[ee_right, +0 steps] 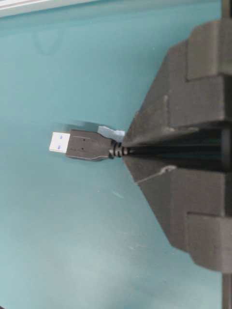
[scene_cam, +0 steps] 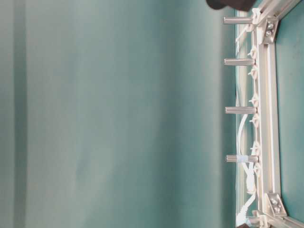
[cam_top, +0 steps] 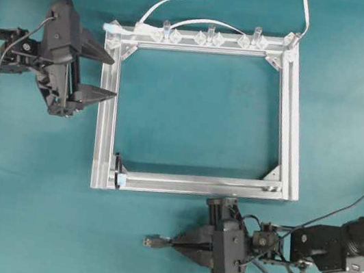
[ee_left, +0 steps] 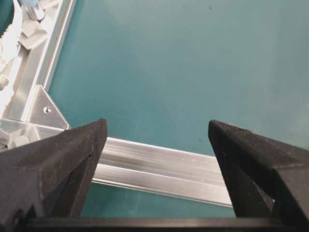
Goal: Insert the wire through the string loop located on the left side.
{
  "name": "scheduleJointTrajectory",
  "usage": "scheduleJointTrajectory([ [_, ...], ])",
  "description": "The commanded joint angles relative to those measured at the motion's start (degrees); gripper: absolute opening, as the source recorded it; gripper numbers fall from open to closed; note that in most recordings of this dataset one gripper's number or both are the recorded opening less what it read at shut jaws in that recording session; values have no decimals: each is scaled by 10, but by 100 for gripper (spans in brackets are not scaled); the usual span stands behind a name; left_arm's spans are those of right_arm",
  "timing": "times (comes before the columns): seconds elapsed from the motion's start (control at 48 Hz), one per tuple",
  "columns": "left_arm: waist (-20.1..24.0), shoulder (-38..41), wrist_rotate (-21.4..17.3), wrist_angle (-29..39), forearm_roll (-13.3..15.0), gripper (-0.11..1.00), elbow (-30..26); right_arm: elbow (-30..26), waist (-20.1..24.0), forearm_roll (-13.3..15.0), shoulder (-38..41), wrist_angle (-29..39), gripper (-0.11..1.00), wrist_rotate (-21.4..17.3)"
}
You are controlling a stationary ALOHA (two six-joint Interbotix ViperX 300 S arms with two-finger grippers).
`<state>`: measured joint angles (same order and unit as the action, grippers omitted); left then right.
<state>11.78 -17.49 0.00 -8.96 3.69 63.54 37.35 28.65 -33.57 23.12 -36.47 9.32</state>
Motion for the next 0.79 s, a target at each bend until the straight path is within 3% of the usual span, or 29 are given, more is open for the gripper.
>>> scheduleJointTrajectory([
  [0.0, -3, -26, -7, 4, -3, 91, 0, -6, -1, 2, -8, -3, 7, 1],
  [0.355, -17, -157, -3, 69, -3, 91, 42, -10, -1, 3, -8, -4, 7, 14],
  [0.772, -99, -178, 1, 138, -3, 91, 43, -11, -1, 3, -9, -4, 7, 15],
])
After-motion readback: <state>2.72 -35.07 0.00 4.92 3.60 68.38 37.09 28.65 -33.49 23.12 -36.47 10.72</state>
